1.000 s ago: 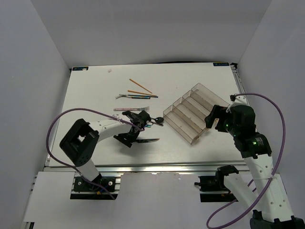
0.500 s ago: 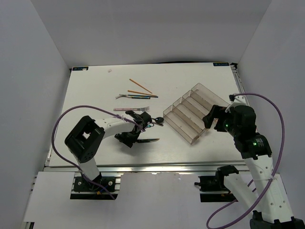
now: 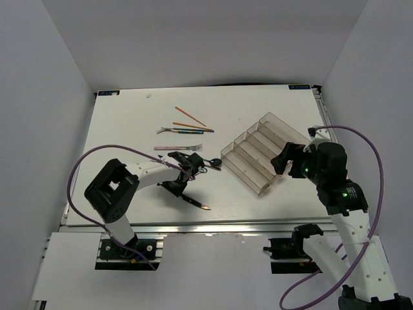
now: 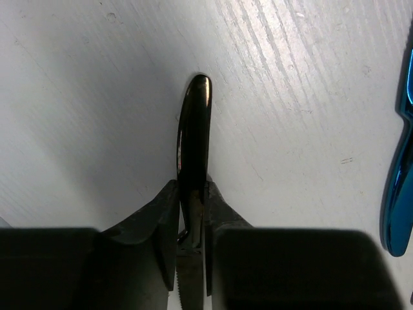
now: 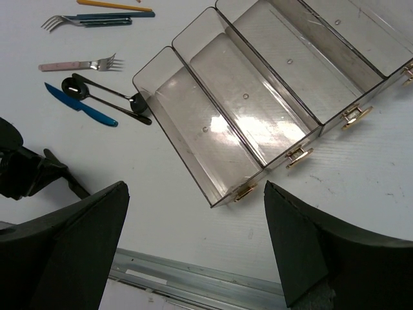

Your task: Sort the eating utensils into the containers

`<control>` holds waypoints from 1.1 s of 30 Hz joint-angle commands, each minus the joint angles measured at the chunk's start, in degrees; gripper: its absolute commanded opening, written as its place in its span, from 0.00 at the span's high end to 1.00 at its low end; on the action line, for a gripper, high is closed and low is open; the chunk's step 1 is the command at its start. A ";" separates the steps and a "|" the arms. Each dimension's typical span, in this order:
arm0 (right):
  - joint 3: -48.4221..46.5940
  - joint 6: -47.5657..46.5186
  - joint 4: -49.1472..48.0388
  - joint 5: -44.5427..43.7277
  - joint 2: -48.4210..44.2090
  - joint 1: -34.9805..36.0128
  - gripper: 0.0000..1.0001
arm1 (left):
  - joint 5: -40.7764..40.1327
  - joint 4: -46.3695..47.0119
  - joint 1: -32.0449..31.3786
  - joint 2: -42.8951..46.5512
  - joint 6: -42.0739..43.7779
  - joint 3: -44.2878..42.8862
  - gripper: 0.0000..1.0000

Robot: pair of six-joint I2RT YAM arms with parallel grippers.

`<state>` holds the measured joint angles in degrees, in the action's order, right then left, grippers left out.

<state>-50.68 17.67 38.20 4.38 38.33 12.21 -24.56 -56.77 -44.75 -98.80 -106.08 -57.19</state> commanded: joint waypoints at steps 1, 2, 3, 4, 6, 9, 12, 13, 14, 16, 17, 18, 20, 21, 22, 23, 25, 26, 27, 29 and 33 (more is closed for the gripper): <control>0.49 0.35 -3.39 3.25 -0.36 -0.25 0.11 | 4.52 5.26 0.02 -4.12 -0.09 5.77 0.78; 0.49 0.35 -3.56 3.87 -0.27 -0.17 0.11 | 4.95 6.31 0.02 -3.85 0.00 6.73 0.85; 0.58 0.26 -3.74 4.58 -0.18 -0.25 0.11 | 5.30 6.32 -0.07 -3.76 0.09 7.17 0.91; 0.75 0.35 -4.26 6.15 -0.09 -0.17 0.11 | 5.57 7.46 0.01 -3.50 0.17 7.61 0.97; 1.02 0.61 -4.71 8.00 0.08 -0.25 0.11 | 6.01 8.43 0.02 -2.62 0.44 8.23 1.00; 2.59 0.96 -6.55 12.48 0.34 -0.25 0.11 | 4.44 8.17 0.02 -1.39 1.23 7.36 1.00; 4.35 1.05 -8.22 18.28 1.13 -0.25 0.11 | 1.28 6.06 -0.16 0.62 2.37 4.99 1.00; 4.97 0.96 -8.75 21.51 1.57 -0.25 0.11 | 0.22 4.93 -0.33 1.41 2.98 4.29 1.00; 6.19 0.96 -9.45 23.46 1.84 -0.17 0.11 | -0.92 4.31 -0.42 2.20 3.07 3.15 1.00; 7.69 1.57 -11.99 27.67 2.45 -0.08 0.11 | -3.81 3.51 -1.04 5.01 4.12 2.35 1.00; 8.48 2.01 -13.05 29.09 2.80 -0.08 0.11 | -4.79 4.12 -1.30 6.07 5.26 2.17 1.00; 10.23 2.54 -15.15 30.41 2.98 0.01 0.11 | -5.58 5.26 -1.65 7.04 6.66 2.17 1.00; 11.91 4.21 -17.35 32.62 3.77 0.97 0.11 | -7.78 6.76 -2.88 9.41 9.05 1.56 1.00; 13.22 4.65 -18.41 32.79 4.12 1.50 0.11 | -8.48 6.59 -3.32 9.94 9.31 1.12 1.00; 14.02 5.35 -20.59 31.75 4.73 3.77 0.11 | -9.36 5.72 -4.11 10.56 10.01 0.33 1.00; 14.02 5.62 -20.62 31.74 5.00 3.79 0.12 | -9.72 5.71 -4.46 10.74 10.02 0.32 1.00; 14.90 6.14 -23.06 30.08 6.05 6.68 0.12 | -10.16 5.27 -4.90 11.18 10.46 -0.29 1.00; 15.25 6.67 -24.12 29.72 6.58 7.65 0.12 | -10.33 5.10 -5.34 11.53 10.63 -0.38 1.00; 15.60 6.85 -25.26 29.28 7.11 9.92 0.12 | -10.25 5.53 -5.43 11.79 10.89 -0.21 1.00; 17.01 7.37 -29.29 27.70 9.30 12.48 0.13 | -9.90 6.32 -6.13 12.49 11.86 -0.20 1.00; 19.03 7.99 -36.34 23.49 14.48 19.68 0.16 | -9.81 9.48 -8.42 14.08 14.93 -1.08 1.00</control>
<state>-32.84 24.45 11.05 30.96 49.93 27.75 -32.18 -50.26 -51.35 -88.18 -94.26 -55.92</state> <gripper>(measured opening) 0.853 0.276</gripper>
